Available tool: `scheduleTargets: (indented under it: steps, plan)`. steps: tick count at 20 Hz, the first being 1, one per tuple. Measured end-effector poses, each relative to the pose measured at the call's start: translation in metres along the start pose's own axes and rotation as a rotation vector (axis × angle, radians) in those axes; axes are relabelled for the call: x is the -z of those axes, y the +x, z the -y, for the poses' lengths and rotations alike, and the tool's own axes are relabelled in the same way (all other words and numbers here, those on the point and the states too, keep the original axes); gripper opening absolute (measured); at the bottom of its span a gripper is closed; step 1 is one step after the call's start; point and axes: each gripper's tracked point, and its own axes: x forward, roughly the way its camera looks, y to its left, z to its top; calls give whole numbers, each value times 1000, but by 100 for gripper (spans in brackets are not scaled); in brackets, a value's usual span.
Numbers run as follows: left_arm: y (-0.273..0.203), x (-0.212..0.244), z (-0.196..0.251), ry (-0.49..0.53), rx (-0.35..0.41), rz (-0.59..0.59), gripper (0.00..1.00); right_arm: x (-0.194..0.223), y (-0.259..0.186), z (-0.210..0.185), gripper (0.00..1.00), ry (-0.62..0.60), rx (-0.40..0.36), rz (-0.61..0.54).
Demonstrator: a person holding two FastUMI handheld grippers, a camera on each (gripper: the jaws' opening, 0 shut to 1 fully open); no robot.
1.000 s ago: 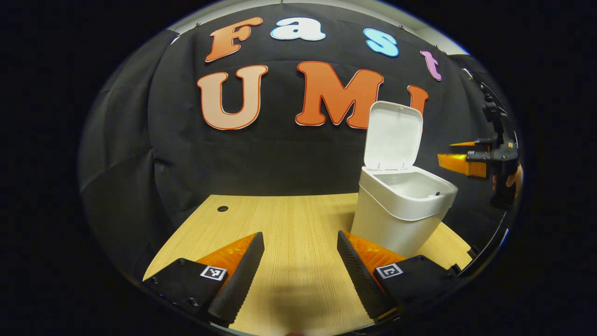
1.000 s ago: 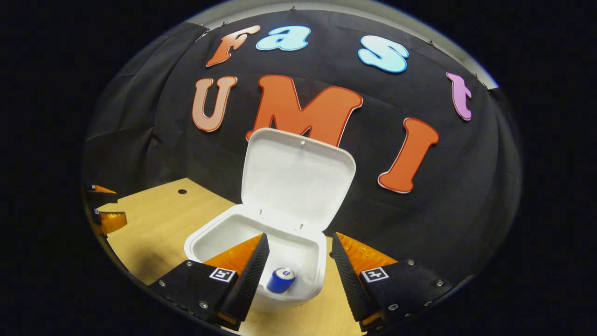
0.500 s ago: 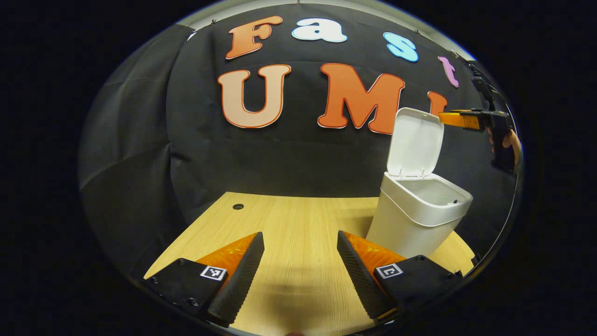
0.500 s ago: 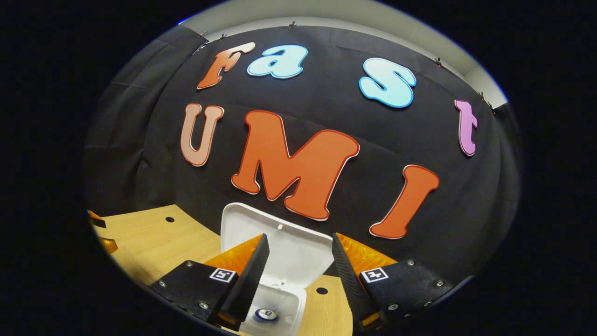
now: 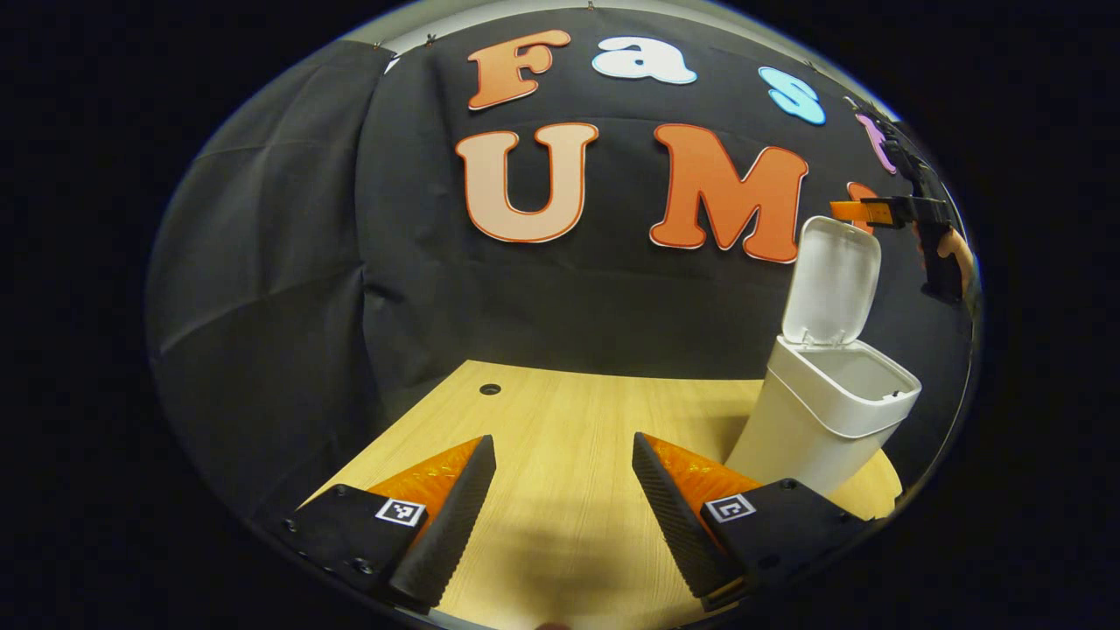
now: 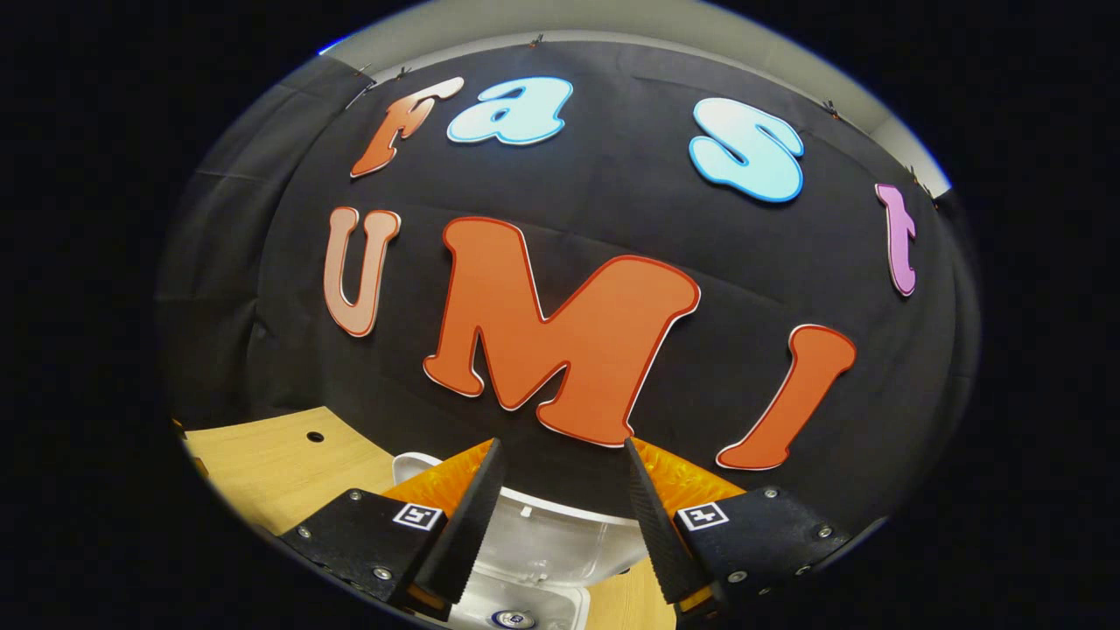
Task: Press the lid of the desktop garbage bin to open it, pick up the crumpled paper on the desktop and throw it into the bin, then pick up the pop can on the desktop and drop it into the bin, and finally close the garbage bin lid.
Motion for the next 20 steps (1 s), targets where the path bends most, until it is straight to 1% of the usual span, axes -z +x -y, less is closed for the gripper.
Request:
scheduleTargets:
  steps: [1,5,9,14,17,20]
  plan:
    - [1,-1,-4,-6,-2,-2,100,-3,-2,-1,82,13,-3,3]
    - [5,-3,-1,-5,24,-4,100,2,-16,-4,82,35,-11,-15]
    - [10,-4,10,18,81,-6,98,12,-45,-10,82,57,-24,-48]
    - [16,0,30,26,141,-17,98,39,-83,-22,82,50,-47,-119]
    - [15,6,43,23,183,-31,98,65,-97,-26,82,31,-41,-179]
    - [17,7,47,56,196,-35,98,82,-109,-32,82,52,-47,-212]
